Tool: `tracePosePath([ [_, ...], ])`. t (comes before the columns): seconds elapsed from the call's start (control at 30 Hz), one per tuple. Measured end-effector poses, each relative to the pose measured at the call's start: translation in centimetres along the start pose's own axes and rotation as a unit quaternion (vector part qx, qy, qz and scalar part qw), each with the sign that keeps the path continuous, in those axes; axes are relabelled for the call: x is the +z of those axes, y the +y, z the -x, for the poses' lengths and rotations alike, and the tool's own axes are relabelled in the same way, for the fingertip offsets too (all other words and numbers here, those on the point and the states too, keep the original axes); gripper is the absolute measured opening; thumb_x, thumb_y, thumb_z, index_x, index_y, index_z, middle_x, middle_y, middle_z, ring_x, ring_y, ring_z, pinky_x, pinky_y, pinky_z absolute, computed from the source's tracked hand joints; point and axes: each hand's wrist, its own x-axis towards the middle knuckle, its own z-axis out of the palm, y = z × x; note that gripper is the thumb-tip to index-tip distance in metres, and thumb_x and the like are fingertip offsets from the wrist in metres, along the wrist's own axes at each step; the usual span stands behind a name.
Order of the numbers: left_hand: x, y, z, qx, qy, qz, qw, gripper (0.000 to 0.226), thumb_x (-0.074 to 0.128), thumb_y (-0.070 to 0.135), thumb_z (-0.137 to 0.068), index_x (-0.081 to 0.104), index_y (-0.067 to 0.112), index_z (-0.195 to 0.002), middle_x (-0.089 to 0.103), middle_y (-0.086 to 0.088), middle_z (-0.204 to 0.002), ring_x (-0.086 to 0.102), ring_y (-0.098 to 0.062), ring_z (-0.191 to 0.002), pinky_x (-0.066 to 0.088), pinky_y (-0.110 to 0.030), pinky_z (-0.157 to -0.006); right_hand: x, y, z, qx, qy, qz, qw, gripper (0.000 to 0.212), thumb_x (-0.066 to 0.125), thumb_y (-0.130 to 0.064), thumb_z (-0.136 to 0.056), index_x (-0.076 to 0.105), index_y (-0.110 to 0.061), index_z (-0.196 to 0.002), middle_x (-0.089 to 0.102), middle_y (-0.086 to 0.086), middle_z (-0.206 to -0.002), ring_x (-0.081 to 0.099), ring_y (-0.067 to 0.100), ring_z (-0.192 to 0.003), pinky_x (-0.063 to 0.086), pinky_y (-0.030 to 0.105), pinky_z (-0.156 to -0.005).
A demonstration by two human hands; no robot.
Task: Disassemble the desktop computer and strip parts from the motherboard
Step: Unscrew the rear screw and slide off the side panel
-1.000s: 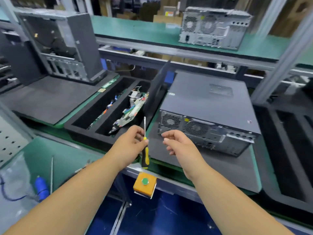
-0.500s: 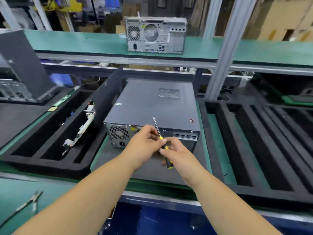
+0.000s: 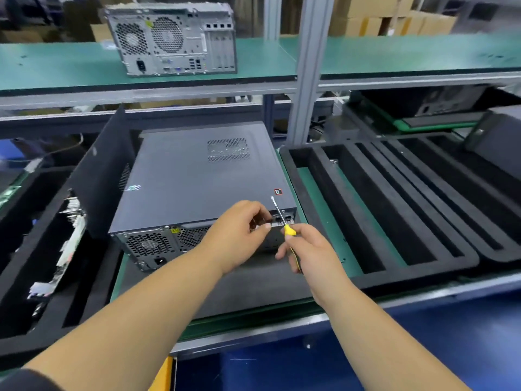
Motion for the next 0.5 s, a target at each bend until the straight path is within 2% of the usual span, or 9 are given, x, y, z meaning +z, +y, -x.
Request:
tracePosePath([
  [0.1, 0.1, -0.6, -0.9, 0.035, 0.007, -0.019, 0.999, 0.011, 0.062, 0.027, -0.089, 0.059, 0.027, -0.100, 0.054, 0.011, -0.098, 0.051, -0.008, -0.095, 0.045, -0.027, -0.086, 0.0, 0.3, 0.0, 0.027, 0.037, 0.000, 0.999, 0.014, 0.047, -0.022, -0.099, 0.060, -0.025, -0.104, 0.071, 0.002, -0.074, 0.042, 0.013, -0.050, 0.036, 0.029, -0.061],
  [0.23, 0.6, -1.1, -2.4, 0.091, -0.004, -0.069, 0.993, 0.028, 0.066, 0.023, -0.086, 0.056, 0.022, -0.113, 0.050, 0.007, -0.111, 0.047, -0.013, -0.108, 0.041, -0.029, -0.094, -0.2, 0.5, 0.6, 0.043, 0.065, -0.011, 0.997, 0.013, 0.048, -0.024, -0.101, 0.060, -0.022, -0.104, 0.070, 0.001, -0.071, 0.040, 0.013, -0.048, 0.035, 0.027, -0.058],
  [0.37, 0.7, -1.7, -4.8, 0.155, -0.051, -0.133, 0.978, 0.044, 0.067, 0.023, -0.085, 0.052, 0.021, -0.126, 0.051, 0.007, -0.131, 0.045, -0.017, -0.123, 0.037, -0.031, -0.104, -0.6, 0.6, 1.2, 0.058, 0.081, -0.001, 0.995, 0.015, 0.047, -0.024, -0.101, 0.061, -0.021, -0.105, 0.070, 0.000, -0.071, 0.040, 0.011, -0.046, 0.036, 0.025, -0.059],
  [0.5, 0.9, -2.3, -7.6, 0.190, -0.113, -0.149, 0.964, 0.056, 0.068, 0.025, -0.086, 0.047, 0.025, -0.138, 0.040, 0.008, -0.148, 0.035, -0.014, -0.136, 0.027, -0.029, -0.113, -1.0, 0.9, 1.5, 0.082, 0.093, 0.004, 0.992, 0.016, 0.048, -0.026, -0.101, 0.062, -0.022, -0.108, 0.071, 0.000, -0.073, 0.040, 0.011, -0.047, 0.036, 0.025, -0.057],
])
